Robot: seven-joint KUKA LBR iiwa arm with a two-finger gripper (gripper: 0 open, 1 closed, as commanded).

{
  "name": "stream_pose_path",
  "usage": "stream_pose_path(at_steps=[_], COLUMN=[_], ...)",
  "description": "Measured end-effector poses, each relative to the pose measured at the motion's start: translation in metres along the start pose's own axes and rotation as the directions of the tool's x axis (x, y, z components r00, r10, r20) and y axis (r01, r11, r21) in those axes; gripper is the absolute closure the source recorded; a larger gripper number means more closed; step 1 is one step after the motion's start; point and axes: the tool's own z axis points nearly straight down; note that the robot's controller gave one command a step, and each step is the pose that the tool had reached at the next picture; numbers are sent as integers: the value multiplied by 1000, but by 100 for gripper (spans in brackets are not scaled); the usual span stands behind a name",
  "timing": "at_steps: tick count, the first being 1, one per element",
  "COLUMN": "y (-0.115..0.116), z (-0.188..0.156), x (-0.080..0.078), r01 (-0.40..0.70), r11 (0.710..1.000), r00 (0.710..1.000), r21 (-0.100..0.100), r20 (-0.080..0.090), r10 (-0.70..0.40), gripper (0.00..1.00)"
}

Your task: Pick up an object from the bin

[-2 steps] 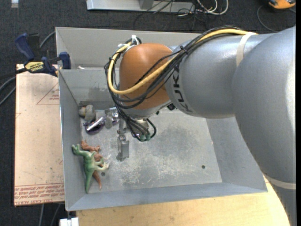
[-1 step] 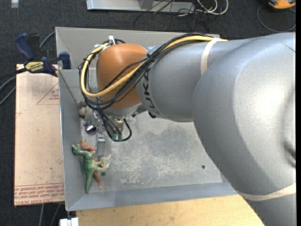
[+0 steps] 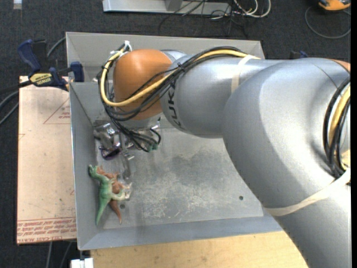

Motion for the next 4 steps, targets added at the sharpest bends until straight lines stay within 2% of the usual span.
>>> stream_pose_path(at_steps=[1,4], y=[10,10], z=[-1,-7], x=[16,16], r01=[-415,-416], r11=[910,909], r00=[910,909], r21=[10,10], r20=[3,3], r10=[415,416], gripper=[100,100])
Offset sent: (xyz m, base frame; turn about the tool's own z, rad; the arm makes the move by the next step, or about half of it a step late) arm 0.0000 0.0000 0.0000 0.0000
